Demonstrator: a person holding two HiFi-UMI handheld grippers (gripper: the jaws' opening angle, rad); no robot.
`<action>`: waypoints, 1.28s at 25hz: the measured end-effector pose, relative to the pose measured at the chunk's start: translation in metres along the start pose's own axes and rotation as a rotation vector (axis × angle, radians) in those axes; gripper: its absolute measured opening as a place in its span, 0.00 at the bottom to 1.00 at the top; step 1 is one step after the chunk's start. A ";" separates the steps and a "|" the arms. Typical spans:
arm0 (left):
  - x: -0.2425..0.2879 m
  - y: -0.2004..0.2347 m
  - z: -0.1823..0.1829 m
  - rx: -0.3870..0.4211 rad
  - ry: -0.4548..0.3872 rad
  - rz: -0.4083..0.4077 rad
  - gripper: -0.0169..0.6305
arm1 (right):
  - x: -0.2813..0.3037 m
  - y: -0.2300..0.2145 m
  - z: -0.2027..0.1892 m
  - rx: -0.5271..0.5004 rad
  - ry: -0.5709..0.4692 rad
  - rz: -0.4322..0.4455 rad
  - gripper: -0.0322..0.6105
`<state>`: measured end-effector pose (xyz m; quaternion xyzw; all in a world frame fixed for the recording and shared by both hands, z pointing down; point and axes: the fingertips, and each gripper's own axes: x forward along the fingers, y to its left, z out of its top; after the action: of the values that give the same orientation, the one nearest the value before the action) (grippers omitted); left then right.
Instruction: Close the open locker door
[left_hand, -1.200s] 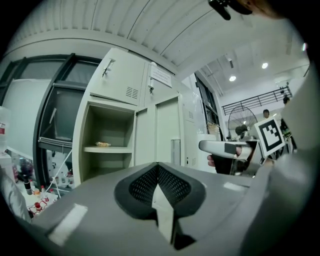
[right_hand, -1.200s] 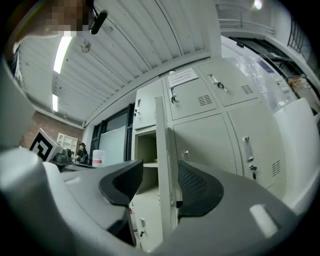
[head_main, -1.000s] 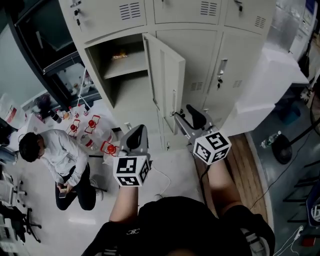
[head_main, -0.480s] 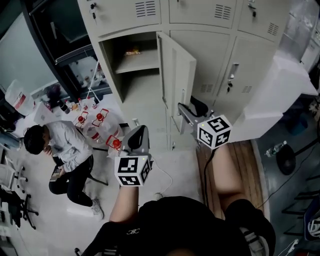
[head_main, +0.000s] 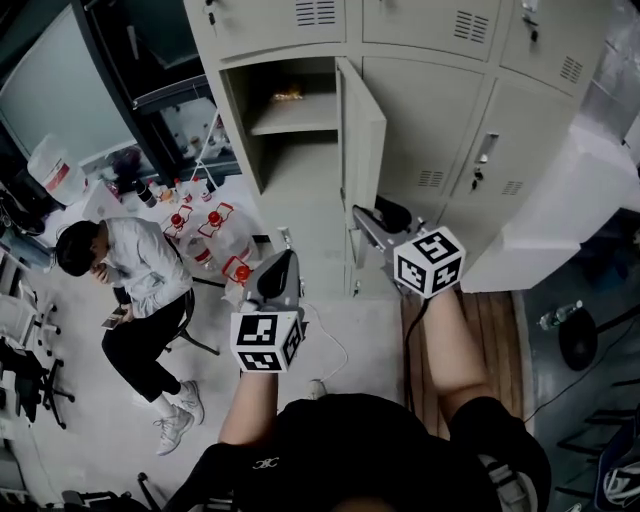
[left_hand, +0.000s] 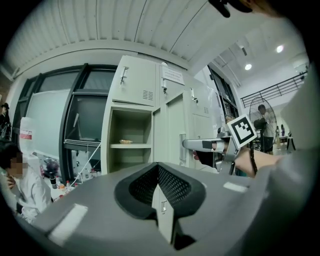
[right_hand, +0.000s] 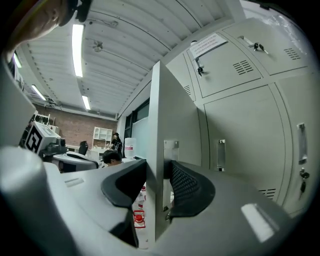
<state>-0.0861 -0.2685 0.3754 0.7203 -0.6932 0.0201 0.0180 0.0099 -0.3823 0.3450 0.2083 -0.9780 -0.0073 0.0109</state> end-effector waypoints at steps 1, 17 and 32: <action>-0.003 0.002 -0.001 -0.001 0.001 0.014 0.03 | 0.003 0.003 0.000 0.006 -0.002 0.019 0.30; -0.064 0.050 -0.011 -0.011 0.019 0.281 0.03 | 0.069 0.059 0.001 0.037 -0.002 0.218 0.27; -0.039 0.150 0.001 0.005 -0.015 0.263 0.03 | 0.174 0.088 0.006 0.045 -0.014 0.161 0.24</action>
<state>-0.2378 -0.2354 0.3715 0.6234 -0.7817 0.0187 0.0081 -0.1853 -0.3730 0.3438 0.1294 -0.9915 0.0142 -0.0002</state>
